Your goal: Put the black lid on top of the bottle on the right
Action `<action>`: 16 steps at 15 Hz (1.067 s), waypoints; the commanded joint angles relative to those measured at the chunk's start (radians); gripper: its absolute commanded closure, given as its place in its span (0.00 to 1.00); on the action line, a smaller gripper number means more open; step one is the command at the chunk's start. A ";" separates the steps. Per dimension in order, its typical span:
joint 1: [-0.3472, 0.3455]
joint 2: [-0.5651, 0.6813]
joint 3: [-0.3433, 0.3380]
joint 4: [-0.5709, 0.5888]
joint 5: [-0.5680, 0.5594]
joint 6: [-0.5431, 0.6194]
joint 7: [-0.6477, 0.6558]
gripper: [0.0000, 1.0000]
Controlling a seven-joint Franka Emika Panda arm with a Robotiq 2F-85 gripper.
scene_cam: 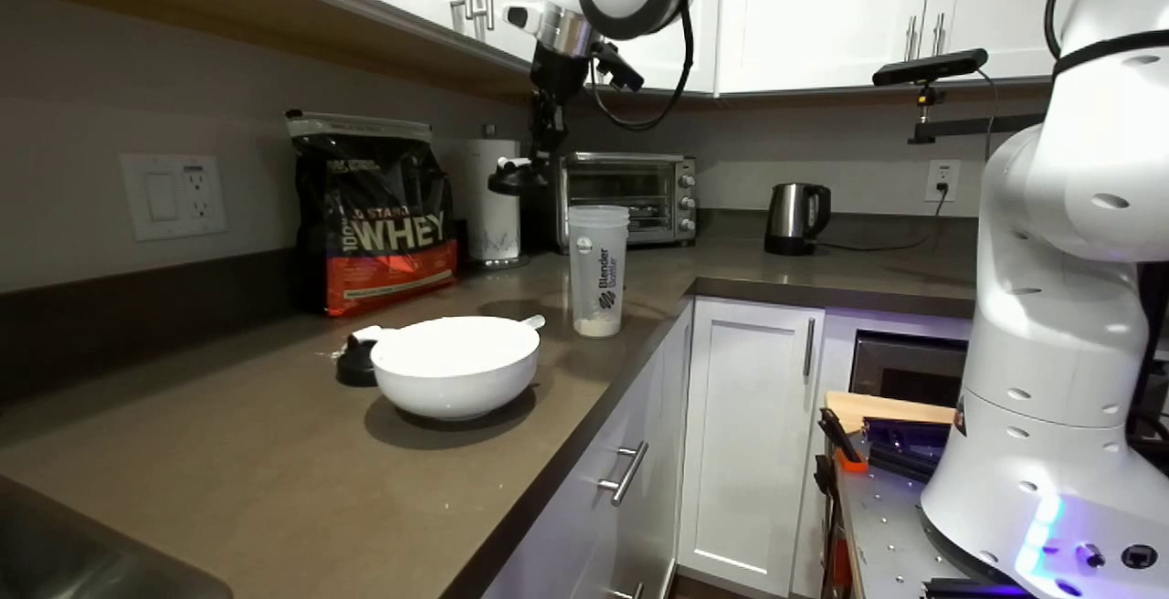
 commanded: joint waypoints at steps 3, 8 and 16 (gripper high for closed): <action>-0.045 -0.024 -0.020 -0.004 -0.045 -0.033 0.103 0.95; -0.075 -0.008 -0.047 0.013 -0.052 -0.066 0.163 0.94; -0.106 0.046 -0.101 0.061 -0.025 -0.083 0.216 0.95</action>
